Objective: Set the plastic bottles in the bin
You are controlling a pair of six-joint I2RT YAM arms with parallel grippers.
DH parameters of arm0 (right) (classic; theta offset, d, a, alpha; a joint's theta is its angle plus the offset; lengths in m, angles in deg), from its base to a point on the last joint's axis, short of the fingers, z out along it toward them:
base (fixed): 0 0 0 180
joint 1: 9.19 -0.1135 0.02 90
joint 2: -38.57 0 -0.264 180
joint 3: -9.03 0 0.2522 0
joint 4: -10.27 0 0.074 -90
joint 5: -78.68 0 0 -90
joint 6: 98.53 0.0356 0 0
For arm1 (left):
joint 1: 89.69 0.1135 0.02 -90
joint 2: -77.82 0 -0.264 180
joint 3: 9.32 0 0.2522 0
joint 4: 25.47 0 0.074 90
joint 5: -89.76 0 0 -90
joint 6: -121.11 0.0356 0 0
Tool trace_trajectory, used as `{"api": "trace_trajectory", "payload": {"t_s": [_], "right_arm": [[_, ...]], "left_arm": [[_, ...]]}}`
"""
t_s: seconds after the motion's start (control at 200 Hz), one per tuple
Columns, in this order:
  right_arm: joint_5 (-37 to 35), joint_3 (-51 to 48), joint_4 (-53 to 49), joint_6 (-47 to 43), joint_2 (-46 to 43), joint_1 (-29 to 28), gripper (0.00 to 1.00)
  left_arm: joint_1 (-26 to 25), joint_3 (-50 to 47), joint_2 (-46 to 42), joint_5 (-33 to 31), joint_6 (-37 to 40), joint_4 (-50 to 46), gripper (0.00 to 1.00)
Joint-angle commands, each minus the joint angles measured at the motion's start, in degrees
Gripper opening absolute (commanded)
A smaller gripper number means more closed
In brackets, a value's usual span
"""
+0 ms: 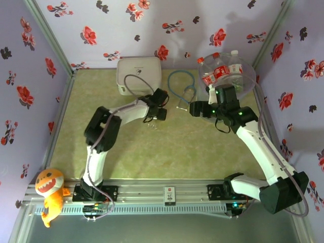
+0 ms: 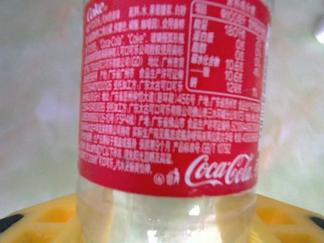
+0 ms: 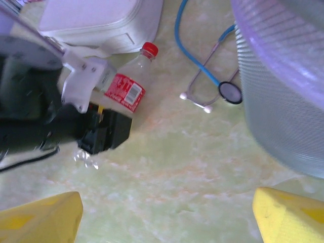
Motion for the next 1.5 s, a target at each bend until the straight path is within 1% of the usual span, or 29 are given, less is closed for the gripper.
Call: {"api": "trace_trajectory", "payload": {"t_s": [0.0,0.065,0.17,0.28,0.39,0.49,0.7,0.87,1.035,1.14,1.22,1.275,1.31,1.325,1.355,1.425,1.49], "right_arm": [[5.57,-1.52,6.93,10.64,1.06,-0.48,0.87],[5.35,-1.96,9.89,13.88,1.92,-2.16,0.86],[3.72,-3.3,17.02,20.33,3.06,-5.56,0.84],[0.53,-3.49,23.69,23.88,5.45,-9.21,0.83],[-1.9,-3.79,29.9,26.66,8.71,-11.96,0.82],[-2.83,-2.57,30.15,27.45,12.6,-12.77,0.83],[-4.58,-1.58,32.79,27.38,17.15,-12.75,0.83],[-4.59,0.28,32.83,26.45,19.89,-12.19,0.78],[-4.02,0.47,33.55,26.99,21.46,-11.21,0.74],[-3.24,0.51,34.01,27.39,22.42,-11.11,0.66],[-2.83,0.45,34.13,27.81,22.45,-11.11,0.63],[-2.56,0.48,34.0,27.85,22.35,-11.11,0.57],[-2.27,0.46,33.91,27.92,22.23,-11.11,0.53],[-2.2,0.44,33.88,27.86,22.22,-11.11,0.5],[-2.19,0.59,33.82,27.85,22.14,-11.11,0.48],[-2.17,0.95,33.18,27.54,21.99,-11.11,0.47],[-2.14,1.46,32.6,27.12,21.74,-11.11,0.45]], "left_arm": [[1.02,-13.11,-12.11,7.77,4.36,21.39,0.52],[1.78,-20.59,-16.48,12.56,6.31,30.95,0.5],[1.9,-28.26,-20.58,17.92,8.36,41.45,0.51],[2.08,-33.13,-21.64,23.22,5.44,51.34,0.51],[2.17,-35.16,-21.14,27.72,0.96,59.56,0.5],[1.83,-36.49,-21.38,28.97,-1.08,64.67,0.48],[0.76,-37.08,-22.98,30.27,1.24,64.83,0.47],[-0.79,-35.33,-23.5,30.64,3.27,61.09,0.47],[-1.1,-35.28,-24.65,30.55,3.14,61.57,0.47],[-1.17,-34.79,-24.88,30.56,2.83,61.24,0.47],[-1.17,-34.97,-25.23,29.26,2.94,61.2,0.48],[-1.17,-35.07,-25.49,27.84,3.05,60.94,0.48],[-1.17,-35.1,-25.57,27.22,3.06,60.85,0.5],[-1.17,-35.09,-25.59,27.07,3.01,60.77,0.51],[-1.23,-34.9,-25.59,27.01,2.96,60.4,0.53],[-1.17,-34.32,-25.65,27.04,2.81,59.02,0.58],[-1.17,-34.41,-26.06,27.04,2.61,58.82,0.69]]}}
